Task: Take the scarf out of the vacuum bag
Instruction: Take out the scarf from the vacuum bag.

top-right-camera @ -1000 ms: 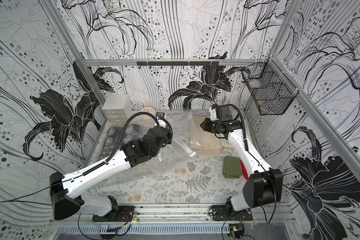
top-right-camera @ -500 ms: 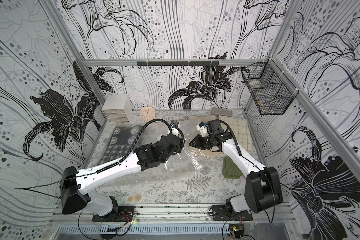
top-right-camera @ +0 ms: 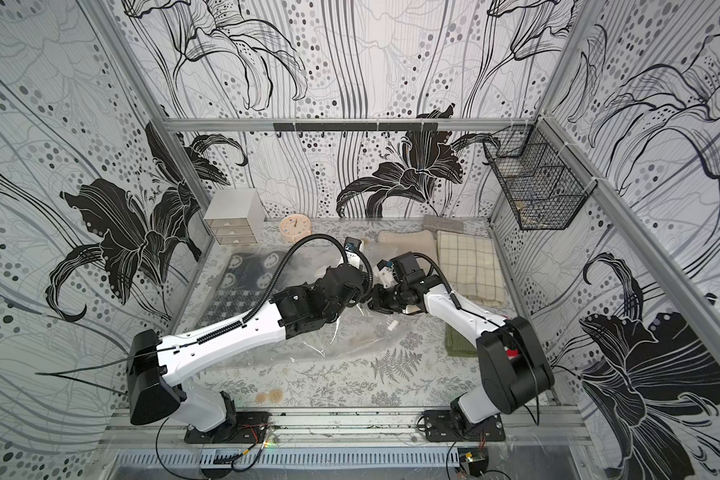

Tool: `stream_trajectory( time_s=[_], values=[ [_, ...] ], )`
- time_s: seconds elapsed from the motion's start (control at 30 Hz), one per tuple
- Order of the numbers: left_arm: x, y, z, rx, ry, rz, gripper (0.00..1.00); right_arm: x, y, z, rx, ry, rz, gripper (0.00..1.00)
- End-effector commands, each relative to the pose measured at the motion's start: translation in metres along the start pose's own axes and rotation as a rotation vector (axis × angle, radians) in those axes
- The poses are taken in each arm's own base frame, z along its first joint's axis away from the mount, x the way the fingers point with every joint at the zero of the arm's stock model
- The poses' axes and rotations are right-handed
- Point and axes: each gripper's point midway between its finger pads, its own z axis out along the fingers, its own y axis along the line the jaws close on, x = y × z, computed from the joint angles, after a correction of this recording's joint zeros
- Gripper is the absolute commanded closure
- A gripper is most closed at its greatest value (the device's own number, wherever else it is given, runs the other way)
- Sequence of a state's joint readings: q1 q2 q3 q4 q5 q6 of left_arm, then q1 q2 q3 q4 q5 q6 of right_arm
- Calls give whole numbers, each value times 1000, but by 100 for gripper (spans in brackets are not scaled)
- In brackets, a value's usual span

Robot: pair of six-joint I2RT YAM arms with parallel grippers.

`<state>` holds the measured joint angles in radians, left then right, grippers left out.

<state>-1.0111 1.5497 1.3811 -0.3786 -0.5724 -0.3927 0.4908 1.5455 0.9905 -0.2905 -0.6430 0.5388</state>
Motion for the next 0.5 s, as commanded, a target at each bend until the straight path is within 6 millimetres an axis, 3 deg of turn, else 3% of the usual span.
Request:
stream_trajectory(
  time_s=[0.0, 0.07, 0.17, 0.33, 0.47],
  values=[
    [-34, -15, -10, 63, -102, -67, 100, -2, 15, 21, -59, 20, -8, 71],
    [-36, -15, -11, 63, -109, -66, 100, -6, 16, 32, -52, 38, -2, 71],
    [-38, -10, -14, 49, -118, -64, 100, -11, 13, 29, -10, 15, 10, 71],
    [-37, -3, -16, 25, -126, -63, 100, -15, 7, -15, 177, -68, -78, 70],
    [-35, -4, -14, 21, -121, -50, 100, 1, 22, -39, 175, -24, -154, 70]
  ],
)
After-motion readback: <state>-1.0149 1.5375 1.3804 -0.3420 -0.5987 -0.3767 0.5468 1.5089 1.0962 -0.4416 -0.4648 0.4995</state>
